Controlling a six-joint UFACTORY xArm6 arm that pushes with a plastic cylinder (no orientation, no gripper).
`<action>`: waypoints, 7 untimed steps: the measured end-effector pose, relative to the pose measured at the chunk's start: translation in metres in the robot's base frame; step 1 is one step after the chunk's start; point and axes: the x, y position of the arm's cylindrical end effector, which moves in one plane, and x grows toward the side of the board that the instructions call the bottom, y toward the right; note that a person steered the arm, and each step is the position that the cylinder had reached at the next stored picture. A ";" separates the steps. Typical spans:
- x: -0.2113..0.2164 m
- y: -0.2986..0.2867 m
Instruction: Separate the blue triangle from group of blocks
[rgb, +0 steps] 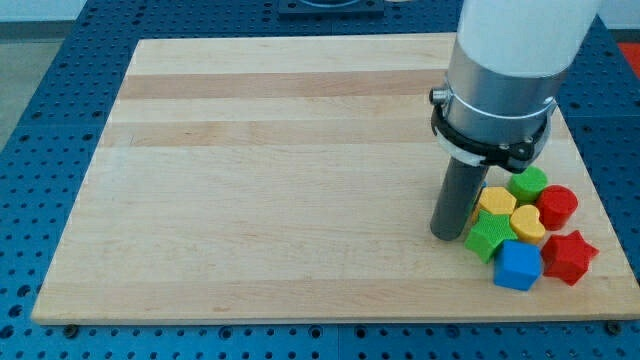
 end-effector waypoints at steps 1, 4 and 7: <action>-0.008 0.000; -0.055 0.010; -0.049 0.023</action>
